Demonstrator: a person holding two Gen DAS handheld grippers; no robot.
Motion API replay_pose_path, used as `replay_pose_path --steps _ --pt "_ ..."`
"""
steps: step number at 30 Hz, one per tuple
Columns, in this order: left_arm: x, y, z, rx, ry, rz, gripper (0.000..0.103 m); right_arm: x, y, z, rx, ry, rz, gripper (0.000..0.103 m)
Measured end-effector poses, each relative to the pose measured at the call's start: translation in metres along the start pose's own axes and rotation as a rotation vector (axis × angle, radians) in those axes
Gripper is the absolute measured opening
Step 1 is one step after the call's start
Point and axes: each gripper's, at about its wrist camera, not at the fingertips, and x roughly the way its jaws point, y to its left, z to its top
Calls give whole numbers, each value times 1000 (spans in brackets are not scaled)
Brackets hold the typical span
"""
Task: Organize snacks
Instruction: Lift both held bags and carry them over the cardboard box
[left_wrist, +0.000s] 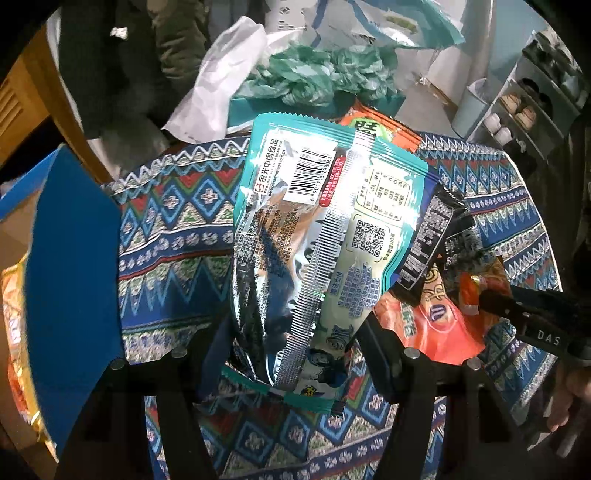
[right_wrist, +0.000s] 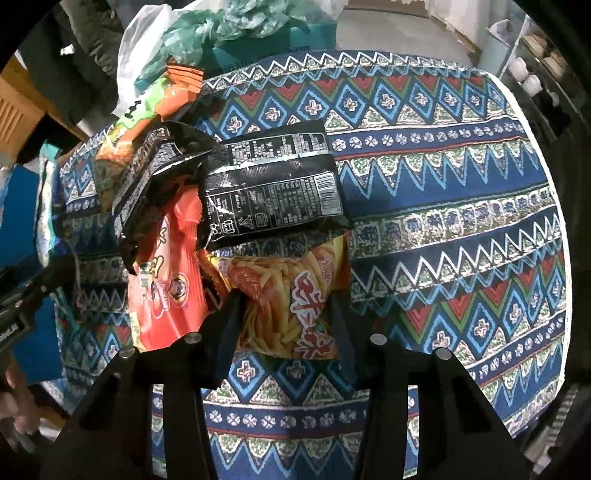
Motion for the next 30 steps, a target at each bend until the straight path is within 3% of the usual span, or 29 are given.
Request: replay_pose_path --steps 9,15,30 --pt "-22 12 -13 -50 4 -18 67 -34 0 -10 -15 -66 -32 45" --pt "-40 14 -19 -59 -10 -28 67 -57 10 -12 -32 -101 -7 45" --pt "-93 33 -32 -88 -69 -33 67 -103 74 -17 -127 -184 70 45"
